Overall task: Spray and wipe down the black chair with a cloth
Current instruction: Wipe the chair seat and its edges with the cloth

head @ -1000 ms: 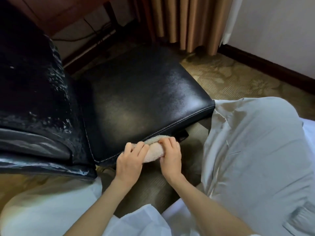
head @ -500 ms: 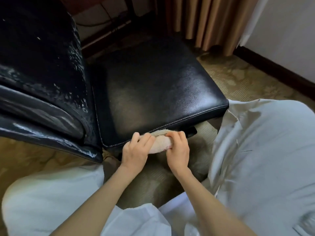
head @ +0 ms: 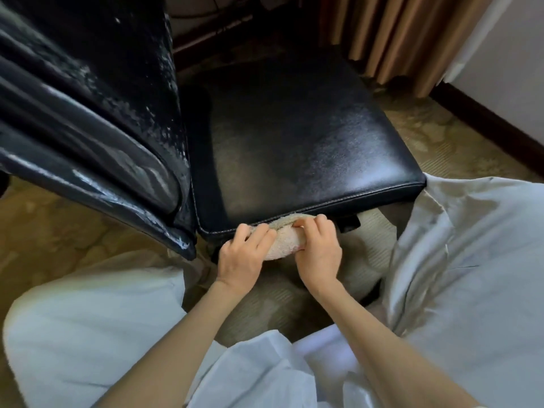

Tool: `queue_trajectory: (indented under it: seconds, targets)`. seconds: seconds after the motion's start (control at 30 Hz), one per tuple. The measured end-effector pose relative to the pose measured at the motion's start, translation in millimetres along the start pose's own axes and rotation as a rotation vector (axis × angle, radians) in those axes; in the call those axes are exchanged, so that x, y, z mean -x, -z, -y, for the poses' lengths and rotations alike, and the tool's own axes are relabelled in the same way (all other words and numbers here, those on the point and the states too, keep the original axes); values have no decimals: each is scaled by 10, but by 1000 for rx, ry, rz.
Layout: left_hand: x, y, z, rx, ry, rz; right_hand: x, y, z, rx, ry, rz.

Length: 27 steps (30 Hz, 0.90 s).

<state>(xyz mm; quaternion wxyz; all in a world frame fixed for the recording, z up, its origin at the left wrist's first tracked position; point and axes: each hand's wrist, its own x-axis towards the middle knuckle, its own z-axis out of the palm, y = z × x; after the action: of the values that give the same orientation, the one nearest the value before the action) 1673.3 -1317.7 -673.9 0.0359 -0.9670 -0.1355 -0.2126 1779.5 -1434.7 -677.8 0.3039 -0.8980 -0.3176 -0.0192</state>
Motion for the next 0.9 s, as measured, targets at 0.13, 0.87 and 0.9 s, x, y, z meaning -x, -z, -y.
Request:
queue_trajectory:
  seconds: [0.13, 0.87, 0.9]
  targets:
    - [367, 169, 403, -60, 95, 19, 129, -271, 463, -5, 88, 79]
    - [-400, -302, -541, 72, -87, -169, -147, 260, -565, 73, -197, -74]
    - [-382, -296, -511, 68, -96, -169, -136, 254, -532, 76, -188, -70]
